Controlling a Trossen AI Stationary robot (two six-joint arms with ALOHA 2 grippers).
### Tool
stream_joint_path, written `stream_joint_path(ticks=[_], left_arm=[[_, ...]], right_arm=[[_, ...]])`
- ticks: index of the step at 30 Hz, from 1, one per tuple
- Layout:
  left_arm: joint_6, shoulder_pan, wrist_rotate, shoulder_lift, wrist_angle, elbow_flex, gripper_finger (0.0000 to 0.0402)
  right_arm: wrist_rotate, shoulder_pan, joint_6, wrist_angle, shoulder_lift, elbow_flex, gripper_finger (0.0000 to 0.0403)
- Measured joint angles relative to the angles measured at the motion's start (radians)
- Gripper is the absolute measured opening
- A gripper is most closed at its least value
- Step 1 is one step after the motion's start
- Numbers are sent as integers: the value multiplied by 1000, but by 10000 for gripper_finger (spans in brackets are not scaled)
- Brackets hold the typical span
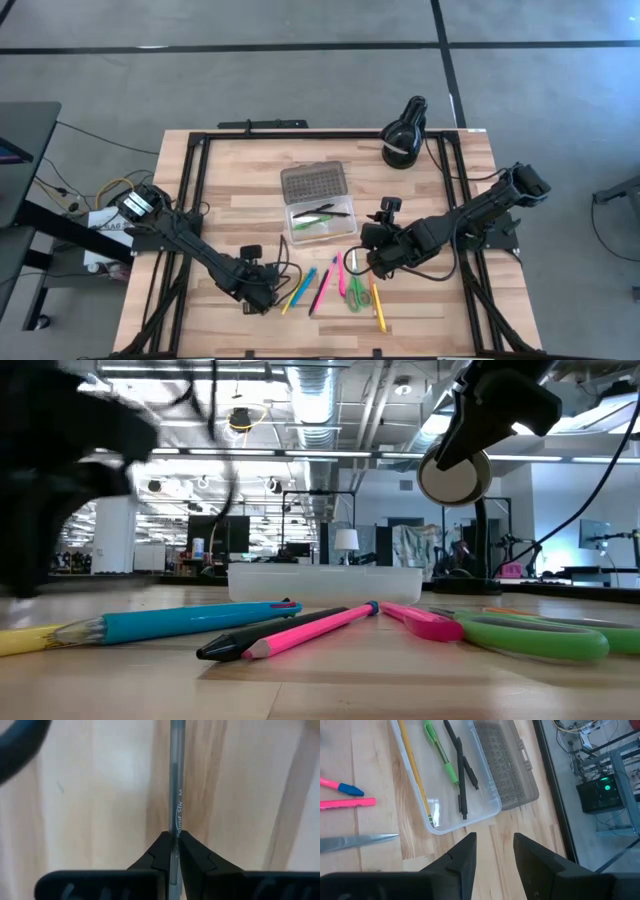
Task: Pick & place school supplies into a supply box
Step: Put the gray pen into the transparent supply box
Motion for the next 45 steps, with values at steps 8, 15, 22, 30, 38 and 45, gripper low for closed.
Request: stream_joint_path(ticks=[8, 15, 22, 30, 38, 45], left_arm=[[65, 62, -164, -3, -75, 94, 12], [190, 207, -245, -4, -77, 164, 12], [352, 421, -237, -5, 86, 185, 12], [498, 609, -50, -5, 259, 185, 12], [559, 660, 16, -5, 300, 185, 27], [590, 661, -23, -5, 301, 185, 57]], right_arm=[[1, 20, -15, -8, -9, 1, 124], [-1, 37, -6, -26, -25, 1, 124], [-2, 64, 14, -32, -31, 1, 124], [-2, 111, 91, -82, -31, 1, 124], [-2, 149, 135, -107, -31, 1, 124], [-2, 151, 170, -106, -31, 1, 124]])
